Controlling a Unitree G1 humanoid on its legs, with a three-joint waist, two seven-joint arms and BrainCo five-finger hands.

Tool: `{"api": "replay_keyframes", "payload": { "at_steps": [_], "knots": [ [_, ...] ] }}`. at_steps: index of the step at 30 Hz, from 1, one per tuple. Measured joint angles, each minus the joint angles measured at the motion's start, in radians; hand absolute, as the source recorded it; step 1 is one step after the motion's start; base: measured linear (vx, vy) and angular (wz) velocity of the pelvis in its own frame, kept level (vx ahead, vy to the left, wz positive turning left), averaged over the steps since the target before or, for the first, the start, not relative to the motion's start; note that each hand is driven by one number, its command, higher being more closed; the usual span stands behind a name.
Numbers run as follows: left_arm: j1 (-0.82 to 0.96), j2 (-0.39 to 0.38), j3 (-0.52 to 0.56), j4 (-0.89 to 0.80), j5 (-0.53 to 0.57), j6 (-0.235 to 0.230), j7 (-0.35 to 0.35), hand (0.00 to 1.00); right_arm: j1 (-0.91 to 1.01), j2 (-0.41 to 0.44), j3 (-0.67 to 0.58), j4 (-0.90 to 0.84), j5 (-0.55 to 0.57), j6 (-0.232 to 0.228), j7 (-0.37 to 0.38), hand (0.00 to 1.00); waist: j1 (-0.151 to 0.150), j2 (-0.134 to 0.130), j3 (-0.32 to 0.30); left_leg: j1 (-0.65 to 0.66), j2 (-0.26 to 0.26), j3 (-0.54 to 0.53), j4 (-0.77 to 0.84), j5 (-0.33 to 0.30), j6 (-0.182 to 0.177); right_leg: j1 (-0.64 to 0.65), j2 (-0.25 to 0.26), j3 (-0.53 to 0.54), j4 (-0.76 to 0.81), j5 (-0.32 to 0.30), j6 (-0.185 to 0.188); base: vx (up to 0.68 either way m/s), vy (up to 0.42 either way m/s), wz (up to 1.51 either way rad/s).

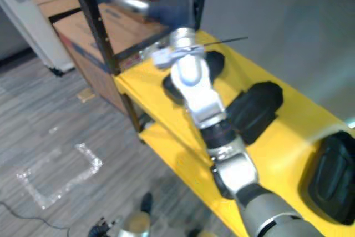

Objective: Walk over and take plastic housings, then place them on the shelf

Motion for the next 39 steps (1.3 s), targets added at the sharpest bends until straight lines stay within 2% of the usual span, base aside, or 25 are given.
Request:
{"api": "replay_keyframes", "payload": {
  "at_steps": [2,3,6,9,10,13,16,19,24,28,31,36,37,39],
  "knots": [
    [0.001,0.001,-0.002,0.001,-0.001,0.012,0.006,0.0,0.007,-0.044,-0.012,0.059,-0.058,0.037,-0.002,0.0,-0.009,0.0,-0.001,0.0,-0.001,0.015,0.0,0.002,-0.002,-0.006,0.0,0.017,-0.01,0.011,0.0,-0.01,0.026,-0.22],
    [0.0,0.006,-0.01,0.001,-0.001,0.022,0.008,0.0,0.023,-0.065,-0.016,0.068,-0.092,0.045,0.008,0.0,-0.018,0.0,-0.001,-0.001,-0.002,0.016,0.0,0.005,-0.001,-0.005,0.0,0.018,-0.014,0.014,0.001,0.01,0.007,-0.1],
    [-0.002,0.01,-0.028,0.002,-0.002,0.04,0.015,0.0,0.037,-0.092,-0.019,0.093,-0.143,0.073,0.028,0.0,-0.02,0.005,-0.009,-0.001,-0.002,0.016,0.001,0.005,-0.002,-0.005,0.001,0.019,-0.016,0.015,0.001,0.01,0.0,-0.01],
    [-0.002,0.008,-0.03,0.017,-0.001,0.042,0.015,0.0,0.037,-0.095,-0.016,0.137,-0.183,0.13,0.033,0.0,-0.019,0.008,-0.036,-0.002,-0.002,0.015,0.001,0.006,-0.003,-0.003,0.005,0.019,-0.023,0.015,0.0,0.0,0.0,0.0],
    [-0.001,0.008,-0.032,0.017,-0.001,0.047,0.013,0.0,0.037,-0.099,-0.015,0.177,-0.205,0.166,0.03,0.0,-0.017,0.009,-0.051,-0.003,-0.001,0.014,0.001,0.007,-0.004,-0.002,0.008,0.018,-0.026,0.016,-0.002,0.0,0.0,0.0],
    [-0.001,0.007,-0.038,0.017,-0.001,0.051,0.011,0.0,0.037,-0.134,-0.015,0.245,-0.203,0.212,0.03,0.0,-0.017,0.015,-0.06,-0.005,0.005,0.011,0.0,0.01,-0.008,-0.003,0.014,0.018,-0.026,0.018,-0.006,-0.03,-0.016,0.0],
    [-0.001,0.008,-0.038,0.017,-0.001,0.061,0.009,0.0,0.037,-0.17,-0.015,0.263,-0.202,0.213,0.04,0.0,-0.019,0.015,-0.06,-0.01,0.011,0.011,0.0,0.014,-0.008,-0.008,0.02,0.018,-0.026,0.021,-0.011,-0.06,-0.018,-0.02],
    [-0.002,0.008,-0.038,0.017,-0.001,0.061,0.003,0.0,0.037,-0.198,-0.008,0.269,-0.201,0.212,0.109,0.0,-0.02,0.016,-0.063,-0.017,0.018,0.012,0.0,0.017,-0.009,-0.019,0.027,0.021,-0.025,0.026,-0.016,-0.06,-0.023,-0.03],
    [-0.009,0.007,-0.037,0.017,0.0,0.062,-0.009,0.0,0.07,-0.201,0.03,0.303,-0.202,0.238,0.307,0.0,-0.018,0.017,-0.064,-0.016,0.019,0.014,0.0,0.019,-0.012,-0.02,0.027,0.022,-0.024,0.027,-0.018,-0.01,-0.01,-0.01],
    [-0.01,0.006,-0.035,0.016,0.0,0.063,-0.018,0.0,0.106,-0.201,0.047,0.358,-0.204,0.234,0.392,0.0,-0.02,0.018,-0.064,-0.015,0.009,0.016,0.0,0.02,-0.012,-0.02,0.017,0.02,-0.026,0.029,-0.013,0.0,0.0,0.0],
    [-0.01,0.006,-0.032,0.015,0.0,0.076,-0.018,0.0,0.13,-0.201,0.052,0.362,-0.232,0.213,0.45,0.0,-0.024,0.018,-0.064,-0.015,-0.001,0.016,0.0,0.02,-0.012,-0.016,0.007,0.019,-0.033,0.032,-0.007,0.0,0.0,0.0],
    [-0.008,0.005,-0.028,0.015,0.001,0.082,-0.018,0.0,0.133,-0.201,0.086,0.361,-0.335,0.169,0.473,0.0,-0.038,0.018,-0.063,-0.014,-0.011,0.016,0.0,0.019,-0.012,-0.012,-0.003,0.015,-0.035,0.034,0.001,0.0,0.003,0.01],
    [-0.008,0.005,-0.027,0.015,0.001,0.082,-0.018,0.0,0.134,-0.201,0.09,0.361,-0.365,0.163,0.469,1.0,-0.041,0.018,-0.063,-0.014,-0.013,0.016,0.0,0.019,-0.012,-0.011,-0.005,0.016,-0.036,0.035,0.003,0.0,0.0,0.0],
    [-0.008,0.005,-0.027,0.015,0.001,0.082,-0.018,0.0,0.139,-0.203,0.089,0.36,-0.406,0.161,0.446,1.0,-0.044,0.018,-0.063,-0.014,-0.015,0.016,0.0,0.019,-0.011,-0.009,-0.006,0.016,-0.039,0.037,0.006,0.0,0.0,0.0]
  ]
}}
